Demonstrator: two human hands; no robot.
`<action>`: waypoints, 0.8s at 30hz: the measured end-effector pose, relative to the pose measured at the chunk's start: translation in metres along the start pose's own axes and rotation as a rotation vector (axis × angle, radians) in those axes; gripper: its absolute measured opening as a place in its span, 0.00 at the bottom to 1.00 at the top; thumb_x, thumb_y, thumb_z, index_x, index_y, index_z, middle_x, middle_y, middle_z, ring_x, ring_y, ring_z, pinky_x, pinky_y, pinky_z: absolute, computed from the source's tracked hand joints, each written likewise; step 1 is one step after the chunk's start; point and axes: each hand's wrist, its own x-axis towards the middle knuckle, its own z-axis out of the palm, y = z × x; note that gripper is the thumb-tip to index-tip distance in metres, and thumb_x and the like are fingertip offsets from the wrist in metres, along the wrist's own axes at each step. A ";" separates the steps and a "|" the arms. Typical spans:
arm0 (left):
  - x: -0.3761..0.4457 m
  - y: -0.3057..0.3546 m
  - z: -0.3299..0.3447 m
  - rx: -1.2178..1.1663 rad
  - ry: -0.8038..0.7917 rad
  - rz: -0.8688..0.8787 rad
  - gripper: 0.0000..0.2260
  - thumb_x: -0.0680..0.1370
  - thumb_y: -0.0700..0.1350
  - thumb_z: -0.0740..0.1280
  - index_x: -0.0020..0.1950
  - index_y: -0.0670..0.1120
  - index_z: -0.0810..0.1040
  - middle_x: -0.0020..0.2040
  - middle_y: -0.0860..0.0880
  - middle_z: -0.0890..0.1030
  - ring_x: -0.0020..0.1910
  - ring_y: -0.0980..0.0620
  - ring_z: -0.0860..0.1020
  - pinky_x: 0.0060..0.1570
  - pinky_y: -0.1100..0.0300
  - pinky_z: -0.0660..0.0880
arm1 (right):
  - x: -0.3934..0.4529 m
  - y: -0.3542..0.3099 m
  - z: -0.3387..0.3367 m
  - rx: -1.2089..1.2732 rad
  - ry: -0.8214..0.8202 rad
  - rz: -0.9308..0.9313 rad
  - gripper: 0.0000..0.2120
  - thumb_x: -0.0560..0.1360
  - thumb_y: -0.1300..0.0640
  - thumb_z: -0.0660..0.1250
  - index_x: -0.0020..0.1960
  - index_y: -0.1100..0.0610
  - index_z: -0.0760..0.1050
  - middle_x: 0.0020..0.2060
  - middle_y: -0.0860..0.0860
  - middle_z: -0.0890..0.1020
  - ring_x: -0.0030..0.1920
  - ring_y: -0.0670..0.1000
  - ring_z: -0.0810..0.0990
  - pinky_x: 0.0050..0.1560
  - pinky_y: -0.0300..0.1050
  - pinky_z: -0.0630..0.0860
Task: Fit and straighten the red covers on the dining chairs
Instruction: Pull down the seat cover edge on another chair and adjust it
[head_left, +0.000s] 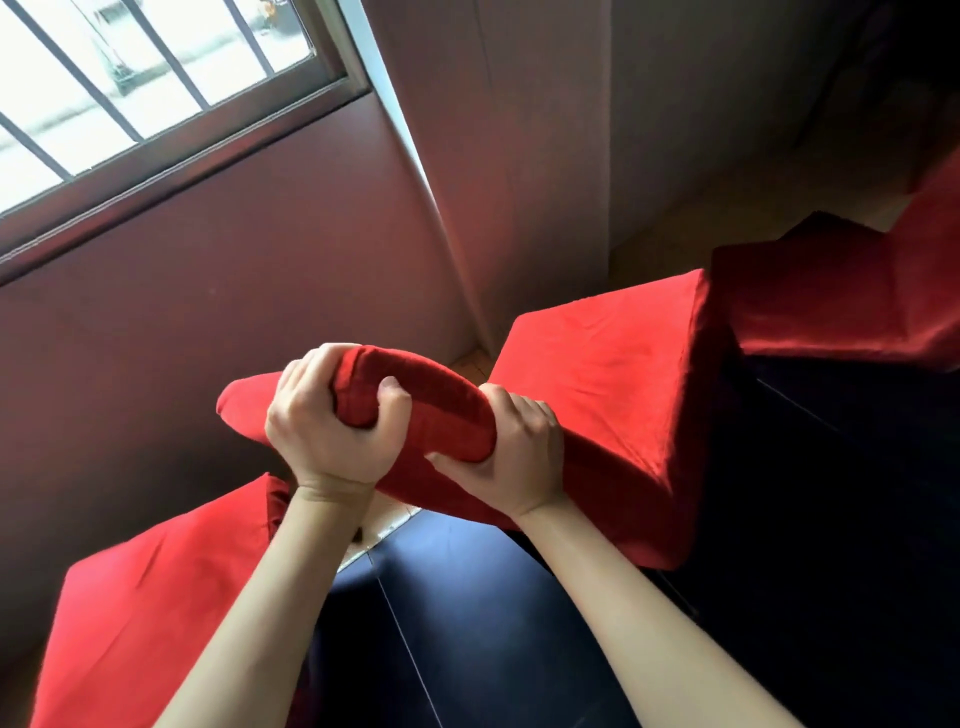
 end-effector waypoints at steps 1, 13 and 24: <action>0.000 -0.005 0.000 -0.011 -0.002 0.009 0.16 0.67 0.52 0.62 0.39 0.39 0.78 0.35 0.44 0.78 0.35 0.42 0.76 0.40 0.59 0.67 | -0.001 -0.001 0.004 0.008 0.004 0.013 0.34 0.62 0.29 0.61 0.40 0.62 0.77 0.30 0.55 0.78 0.32 0.59 0.78 0.37 0.49 0.73; 0.002 -0.025 0.000 -0.089 0.060 0.035 0.18 0.68 0.56 0.60 0.37 0.41 0.75 0.33 0.51 0.72 0.35 0.43 0.75 0.37 0.59 0.64 | -0.004 -0.014 0.021 -0.052 0.107 0.031 0.36 0.62 0.30 0.60 0.46 0.64 0.77 0.35 0.58 0.81 0.38 0.62 0.81 0.43 0.51 0.72; -0.010 0.000 -0.002 -0.100 0.047 0.060 0.16 0.67 0.58 0.59 0.35 0.46 0.70 0.33 0.53 0.71 0.38 0.43 0.75 0.36 0.61 0.57 | -0.019 -0.012 -0.001 -0.069 0.153 0.056 0.38 0.61 0.29 0.58 0.49 0.63 0.76 0.38 0.58 0.82 0.43 0.62 0.81 0.45 0.50 0.71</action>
